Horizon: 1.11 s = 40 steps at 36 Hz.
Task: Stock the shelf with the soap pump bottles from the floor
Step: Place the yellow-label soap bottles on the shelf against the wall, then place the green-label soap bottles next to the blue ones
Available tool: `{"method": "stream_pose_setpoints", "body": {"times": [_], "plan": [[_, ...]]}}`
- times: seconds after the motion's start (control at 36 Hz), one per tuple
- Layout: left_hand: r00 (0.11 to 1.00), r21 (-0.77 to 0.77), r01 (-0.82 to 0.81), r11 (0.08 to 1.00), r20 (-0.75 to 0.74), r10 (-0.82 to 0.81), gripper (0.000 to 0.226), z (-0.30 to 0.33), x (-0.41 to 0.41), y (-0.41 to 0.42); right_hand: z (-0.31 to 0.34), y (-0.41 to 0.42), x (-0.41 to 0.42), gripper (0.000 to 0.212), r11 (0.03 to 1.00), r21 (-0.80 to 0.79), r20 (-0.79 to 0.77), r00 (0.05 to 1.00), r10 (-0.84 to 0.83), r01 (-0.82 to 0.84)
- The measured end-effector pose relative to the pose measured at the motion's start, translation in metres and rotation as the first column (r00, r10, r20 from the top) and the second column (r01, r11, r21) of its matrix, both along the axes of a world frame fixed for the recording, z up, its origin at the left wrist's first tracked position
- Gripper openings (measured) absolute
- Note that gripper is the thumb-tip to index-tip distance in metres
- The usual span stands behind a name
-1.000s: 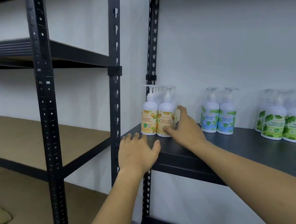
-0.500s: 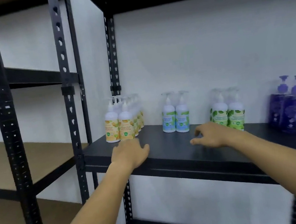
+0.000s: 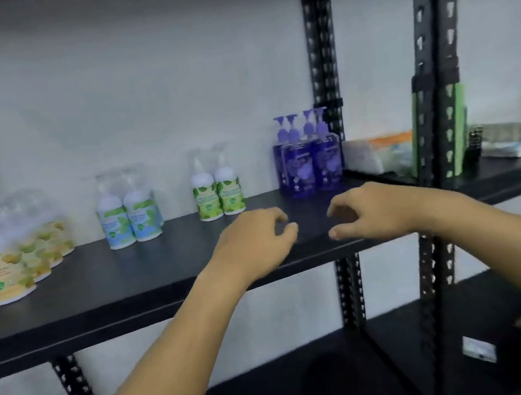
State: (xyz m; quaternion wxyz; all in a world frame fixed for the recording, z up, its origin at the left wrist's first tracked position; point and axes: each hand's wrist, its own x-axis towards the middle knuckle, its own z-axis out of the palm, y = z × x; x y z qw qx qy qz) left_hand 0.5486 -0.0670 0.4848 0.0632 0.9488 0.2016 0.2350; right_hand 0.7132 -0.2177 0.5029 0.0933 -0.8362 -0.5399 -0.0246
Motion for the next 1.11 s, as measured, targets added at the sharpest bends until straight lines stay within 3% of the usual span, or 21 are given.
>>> {"method": "stream_pose_setpoints", "body": {"times": [0.19,0.36,0.5,0.67,0.78,0.94,1.11], "plan": [[0.955,0.096,0.295,0.951,-0.052,-0.291,0.034,-0.033,0.086,-0.092,-0.045,-0.121,0.045,0.052,0.975,-0.065,-0.034,0.976,-0.217,0.215],[0.884,-0.028,0.436,0.899,-0.173,-0.434,0.031,-0.094,0.144,-0.146,-0.105,-0.210,0.072,0.058,0.910,-0.116,-0.151,0.898,-0.412,0.398],[0.793,-0.164,0.494,0.854,-0.318,-0.520,0.034,-0.157,0.178,-0.180,-0.173,-0.267,0.083,0.052,0.820,-0.167,-0.304,0.762,-0.571,0.548],[0.680,-0.363,0.441,0.821,-0.461,-0.570,0.032,-0.238,0.208,-0.211,-0.271,-0.313,0.091,0.040,0.709,-0.304,-0.355,0.615,-0.704,0.636],[0.615,-0.480,0.370,0.795,-0.515,-0.597,0.030,-0.286,0.219,-0.231,-0.325,-0.330,0.090,0.034,0.692,-0.378,-0.415,0.556,-0.720,0.614],[0.544,-0.593,0.297,0.748,-0.539,-0.643,0.027,-0.357,0.223,-0.270,-0.400,-0.363,0.091,0.048,0.541,-0.582,-0.371,0.394,-0.841,0.608],[0.420,-0.697,0.214,0.684,-0.566,-0.709,0.026,-0.414,0.212,-0.295,-0.439,-0.383,0.081,0.038,0.467,-0.702,-0.341,0.321,-0.883,0.538]]}}
